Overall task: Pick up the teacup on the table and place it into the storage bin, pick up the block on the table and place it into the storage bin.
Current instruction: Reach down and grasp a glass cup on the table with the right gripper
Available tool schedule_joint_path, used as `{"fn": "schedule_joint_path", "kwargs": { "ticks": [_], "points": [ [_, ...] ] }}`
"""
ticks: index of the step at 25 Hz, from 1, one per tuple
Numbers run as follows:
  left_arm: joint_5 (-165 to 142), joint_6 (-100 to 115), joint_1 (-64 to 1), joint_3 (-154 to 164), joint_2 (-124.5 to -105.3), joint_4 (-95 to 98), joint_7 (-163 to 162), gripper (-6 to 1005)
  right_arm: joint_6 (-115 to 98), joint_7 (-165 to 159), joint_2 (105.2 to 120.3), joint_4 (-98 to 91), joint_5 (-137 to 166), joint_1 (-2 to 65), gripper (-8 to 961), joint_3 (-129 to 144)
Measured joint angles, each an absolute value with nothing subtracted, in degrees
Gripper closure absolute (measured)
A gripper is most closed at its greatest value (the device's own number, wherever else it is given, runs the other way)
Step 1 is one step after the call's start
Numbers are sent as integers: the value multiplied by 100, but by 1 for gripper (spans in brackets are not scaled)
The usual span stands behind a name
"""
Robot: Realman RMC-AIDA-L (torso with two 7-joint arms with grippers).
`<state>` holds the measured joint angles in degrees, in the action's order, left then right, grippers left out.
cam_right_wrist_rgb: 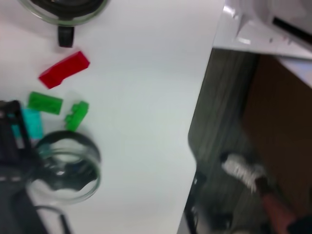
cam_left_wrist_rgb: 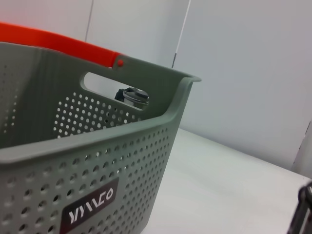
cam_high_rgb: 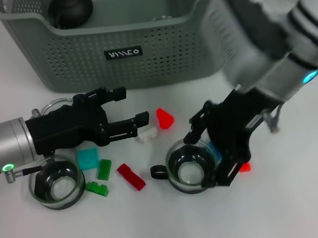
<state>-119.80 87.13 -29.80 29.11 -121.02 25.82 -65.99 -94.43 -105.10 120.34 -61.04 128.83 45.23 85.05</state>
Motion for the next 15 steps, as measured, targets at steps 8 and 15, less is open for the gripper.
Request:
{"fn": "schedule_joint_path", "kwargs": {
  "ticks": [8, 15],
  "points": [
    [-11979, 8709, -2967, 2889, -12103, 2594, -6590, 139, -8928, -11003, 12087, -6324, 13024, 4637, 37, 9815],
    [-11973, 8662, -2947, 2883, -12103, 2607, -6587, 139, -8418, -11382, 12104, -6342, 13237, 4711, 36, 10588]
  ]
}}
